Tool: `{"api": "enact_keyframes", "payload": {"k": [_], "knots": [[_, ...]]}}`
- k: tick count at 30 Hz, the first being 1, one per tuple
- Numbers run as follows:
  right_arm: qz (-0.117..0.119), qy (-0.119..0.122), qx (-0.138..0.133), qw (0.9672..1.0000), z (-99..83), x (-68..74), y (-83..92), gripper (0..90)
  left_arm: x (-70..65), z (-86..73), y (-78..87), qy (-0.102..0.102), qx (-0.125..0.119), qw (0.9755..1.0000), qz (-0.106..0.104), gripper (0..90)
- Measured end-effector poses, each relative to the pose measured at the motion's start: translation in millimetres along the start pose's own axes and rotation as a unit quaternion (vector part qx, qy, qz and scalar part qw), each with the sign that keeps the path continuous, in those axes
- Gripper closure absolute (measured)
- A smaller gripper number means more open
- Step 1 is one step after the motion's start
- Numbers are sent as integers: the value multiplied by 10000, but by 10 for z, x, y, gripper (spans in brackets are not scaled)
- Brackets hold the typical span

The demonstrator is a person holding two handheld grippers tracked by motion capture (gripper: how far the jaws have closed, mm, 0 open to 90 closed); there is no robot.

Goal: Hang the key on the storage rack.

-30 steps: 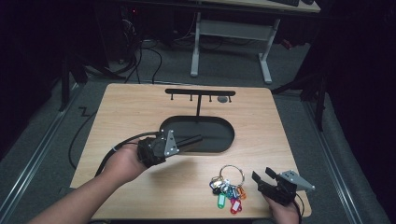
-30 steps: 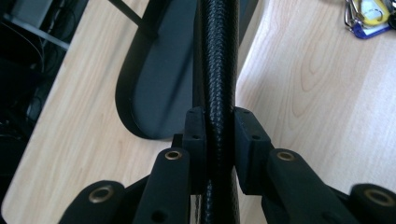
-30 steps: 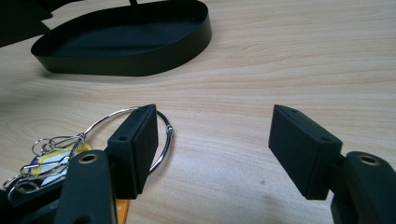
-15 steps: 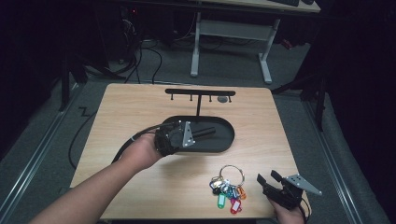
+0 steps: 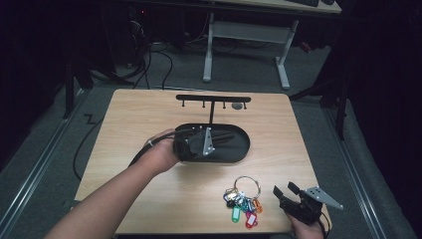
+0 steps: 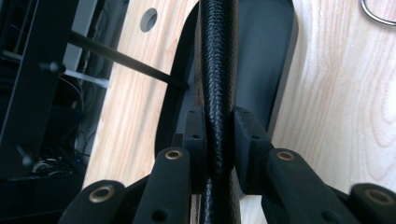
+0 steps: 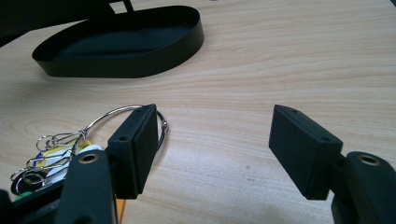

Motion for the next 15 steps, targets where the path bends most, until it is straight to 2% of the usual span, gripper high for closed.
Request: {"api": "enact_keyframes", "payload": {"k": [5,8,11,15], "knots": [[27,16,-14,10000,22,4,-30,333,58,40,-96,-71,-10,9999,80,772],[55,16,-14,10000,21,9,-43,333,96,42,-160,-140,-18,9999,55,771],[57,14,0,10000,17,5,-49,334,131,39,-233,-61,-42,10000,54,772],[60,-9,-14,10000,21,13,-39,334,161,21,-344,-118,6,9999,70,771]]}}
Point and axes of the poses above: each handheld gripper's, and its own axes: y roughly backward along the jaws, z roughly out of its top, x roughly to its left, the point moved 7 cm from there along -y, roughly forward along the jaws, and after that the axes turned 2 degrees about -x, right-handed, at the moved point
